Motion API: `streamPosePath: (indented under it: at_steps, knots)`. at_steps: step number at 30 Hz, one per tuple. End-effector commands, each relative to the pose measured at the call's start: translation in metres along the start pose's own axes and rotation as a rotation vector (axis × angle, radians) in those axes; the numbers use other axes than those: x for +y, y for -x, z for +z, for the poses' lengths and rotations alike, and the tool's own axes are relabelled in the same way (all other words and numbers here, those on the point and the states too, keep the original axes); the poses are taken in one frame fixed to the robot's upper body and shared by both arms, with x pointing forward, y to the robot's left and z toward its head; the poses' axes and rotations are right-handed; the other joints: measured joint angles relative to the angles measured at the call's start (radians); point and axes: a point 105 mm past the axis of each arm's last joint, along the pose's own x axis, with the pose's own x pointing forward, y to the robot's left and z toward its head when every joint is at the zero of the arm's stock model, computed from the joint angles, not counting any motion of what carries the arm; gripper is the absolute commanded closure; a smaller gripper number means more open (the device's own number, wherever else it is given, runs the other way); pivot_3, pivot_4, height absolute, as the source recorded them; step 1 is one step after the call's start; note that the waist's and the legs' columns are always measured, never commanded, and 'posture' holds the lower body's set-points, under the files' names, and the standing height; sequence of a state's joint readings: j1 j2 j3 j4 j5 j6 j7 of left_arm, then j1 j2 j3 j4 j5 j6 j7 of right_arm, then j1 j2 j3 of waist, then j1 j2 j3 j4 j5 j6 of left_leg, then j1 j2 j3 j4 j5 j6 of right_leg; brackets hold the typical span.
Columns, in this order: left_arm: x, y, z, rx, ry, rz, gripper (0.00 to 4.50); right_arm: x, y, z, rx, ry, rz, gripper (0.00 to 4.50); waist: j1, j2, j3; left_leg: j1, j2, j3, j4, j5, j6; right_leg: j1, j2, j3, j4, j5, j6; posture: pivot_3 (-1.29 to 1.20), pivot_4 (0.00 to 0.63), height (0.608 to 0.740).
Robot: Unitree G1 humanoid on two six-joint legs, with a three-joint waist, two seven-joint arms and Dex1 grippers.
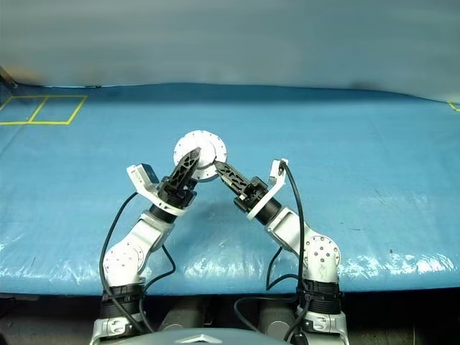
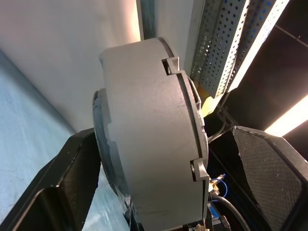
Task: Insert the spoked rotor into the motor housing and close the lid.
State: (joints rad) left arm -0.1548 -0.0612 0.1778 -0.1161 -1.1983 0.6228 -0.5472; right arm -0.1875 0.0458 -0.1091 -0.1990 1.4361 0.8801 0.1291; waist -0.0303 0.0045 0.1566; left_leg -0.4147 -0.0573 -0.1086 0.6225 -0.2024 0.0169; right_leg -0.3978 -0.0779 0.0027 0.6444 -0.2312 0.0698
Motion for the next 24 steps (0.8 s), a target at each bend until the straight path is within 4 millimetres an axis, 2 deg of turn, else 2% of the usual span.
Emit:
streamPosePath:
  at_steps: [1, 5, 6, 7, 11, 12, 13, 17, 20, 24]
  knots:
    - [0.0, -0.01, 0.001, -0.026, 0.046, -0.011, 0.02, 0.021, -0.006, -0.001, 0.002, 0.02, 0.092, 3.27, 0.001, 0.0, 0.0, 0.0, 0.0, 0.0, 0.0, 0.0, 0.0, 0.0, 0.0, 0.0, 0.0, 0.0, 0.0, 0.0, 0.15, 0.74]
    - [0.004, -0.01, 0.001, -0.026, 0.049, 0.011, 0.02, 0.021, -0.006, -0.003, 0.008, 0.022, 0.085, 3.27, 0.0, -0.001, 0.0, 0.0, 0.0, 0.0, 0.0, 0.0, 0.0, 0.0, 0.0, 0.0, 0.0, 0.0, 0.0, 0.0, 0.15, 0.74]
    - [0.007, -0.009, 0.002, -0.032, 0.043, 0.033, 0.38, 0.02, -0.006, -0.003, 0.009, 0.022, 0.082, 3.27, 0.0, -0.001, 0.0, 0.0, 0.0, 0.0, 0.0, 0.0, 0.0, 0.0, 0.0, 0.0, 0.0, 0.0, 0.0, 0.0, 0.15, 0.74]
    - [0.007, -0.008, 0.002, -0.033, 0.045, 0.034, 0.52, 0.02, -0.006, -0.003, 0.008, 0.02, 0.078, 3.27, 0.0, -0.001, 0.0, 0.0, 0.0, 0.0, 0.0, 0.0, 0.0, 0.0, 0.0, 0.0, 0.0, 0.0, 0.0, 0.0, 0.15, 0.74]
    - [0.012, -0.006, -0.002, -0.008, 0.026, 0.084, 1.84, 0.018, -0.005, -0.004, 0.005, 0.019, 0.068, 3.27, 0.001, -0.001, 0.001, 0.0, 0.0, 0.0, 0.0, 0.0, 0.0, 0.0, 0.0, 0.0, 0.0, 0.0, 0.0, 0.0, 0.15, 0.74]
    - [0.017, -0.006, -0.004, 0.003, 0.009, 0.125, 2.01, 0.017, -0.006, -0.005, 0.011, 0.02, 0.06, 3.27, 0.001, -0.001, 0.001, 0.0, 0.0, 0.0, 0.0, 0.0, 0.0, 0.0, 0.0, 0.0, 0.0, 0.0, 0.0, 0.0, 0.15, 0.74]
    - [0.02, -0.006, -0.006, 0.02, -0.001, 0.145, 2.01, 0.017, -0.006, -0.005, 0.013, 0.019, 0.055, 3.27, 0.002, -0.001, 0.001, 0.0, 0.0, 0.0, 0.0, 0.0, 0.0, 0.0, 0.0, 0.0, 0.0, 0.0, 0.0, 0.0, 0.15, 0.74]
    - [0.004, -0.006, -0.005, -0.015, 0.045, 0.04, 2.02, 0.016, -0.008, -0.007, 0.019, 0.009, 0.051, 3.27, 0.0, -0.001, 0.001, 0.0, 0.0, 0.0, 0.001, 0.0, 0.0, 0.0, 0.0, 0.0, 0.0, 0.0, 0.001, 0.0, 0.15, 0.74]
    - [0.012, -0.008, -0.008, 0.008, 0.023, 0.106, 2.02, 0.014, -0.009, -0.007, 0.015, 0.015, 0.035, 3.27, 0.002, -0.001, 0.001, 0.0, 0.0, 0.0, 0.001, 0.0, 0.0, 0.0, 0.0, 0.0, 0.0, 0.0, 0.0, 0.0, 0.15, 0.74]
    - [0.013, -0.008, -0.005, -0.003, 0.008, 0.118, 2.02, 0.012, -0.01, -0.005, -0.001, 0.051, 0.0, 3.27, 0.003, -0.001, 0.001, 0.0, 0.0, 0.0, 0.001, 0.0, 0.0, 0.0, 0.0, 0.0, 0.0, 0.0, 0.001, 0.0, 0.15, 0.74]
